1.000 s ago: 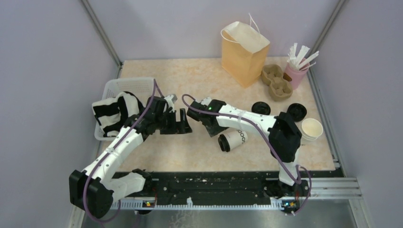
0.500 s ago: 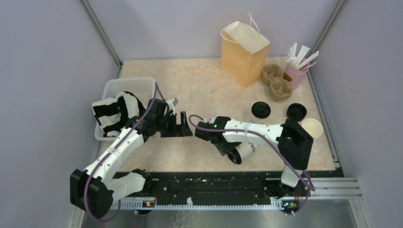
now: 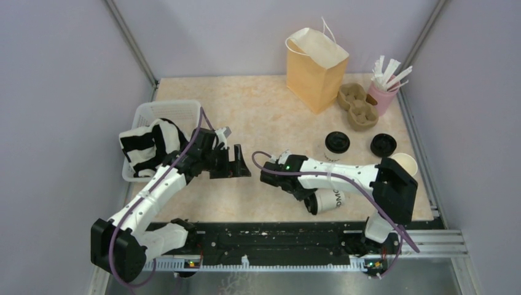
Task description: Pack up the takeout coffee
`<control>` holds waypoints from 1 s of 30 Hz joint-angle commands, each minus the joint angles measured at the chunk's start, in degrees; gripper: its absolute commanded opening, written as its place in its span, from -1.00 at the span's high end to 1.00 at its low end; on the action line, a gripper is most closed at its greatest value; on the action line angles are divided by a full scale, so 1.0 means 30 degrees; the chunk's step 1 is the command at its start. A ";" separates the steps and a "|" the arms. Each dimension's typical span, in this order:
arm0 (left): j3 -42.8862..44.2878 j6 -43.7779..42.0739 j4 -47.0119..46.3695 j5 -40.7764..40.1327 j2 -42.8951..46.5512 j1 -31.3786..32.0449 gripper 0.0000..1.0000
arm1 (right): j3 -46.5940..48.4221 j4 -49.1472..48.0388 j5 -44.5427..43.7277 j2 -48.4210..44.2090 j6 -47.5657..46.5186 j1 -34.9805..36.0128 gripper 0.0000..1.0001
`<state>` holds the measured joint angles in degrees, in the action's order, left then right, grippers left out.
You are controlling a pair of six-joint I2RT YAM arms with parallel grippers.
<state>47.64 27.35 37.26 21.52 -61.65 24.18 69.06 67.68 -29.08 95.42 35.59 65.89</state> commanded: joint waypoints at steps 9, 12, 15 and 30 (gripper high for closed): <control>-0.0360 0.0479 -0.0759 0.0289 0.0227 0.0024 -0.92 | 0.1183 -0.3491 0.1803 -0.5939 0.0273 -0.3123 0.69; -0.0330 0.0499 -0.0894 0.0400 0.0039 0.0024 -0.92 | -0.0403 -0.6066 0.5642 -0.8827 0.0038 -0.6925 0.66; -0.0268 0.0520 -0.1018 0.0575 -0.0183 0.0024 -0.92 | -0.2450 -0.8366 0.9877 -1.0828 -0.0343 -1.1120 0.63; 0.0431 0.0185 -0.1445 0.0769 -0.1103 0.0022 -0.93 | -0.9836 -1.6376 2.0244 -1.3424 -0.1146 -2.0076 0.62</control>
<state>46.94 28.58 35.73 23.14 -64.27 24.18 42.94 30.96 23.99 58.13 33.15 6.13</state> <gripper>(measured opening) 0.962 0.265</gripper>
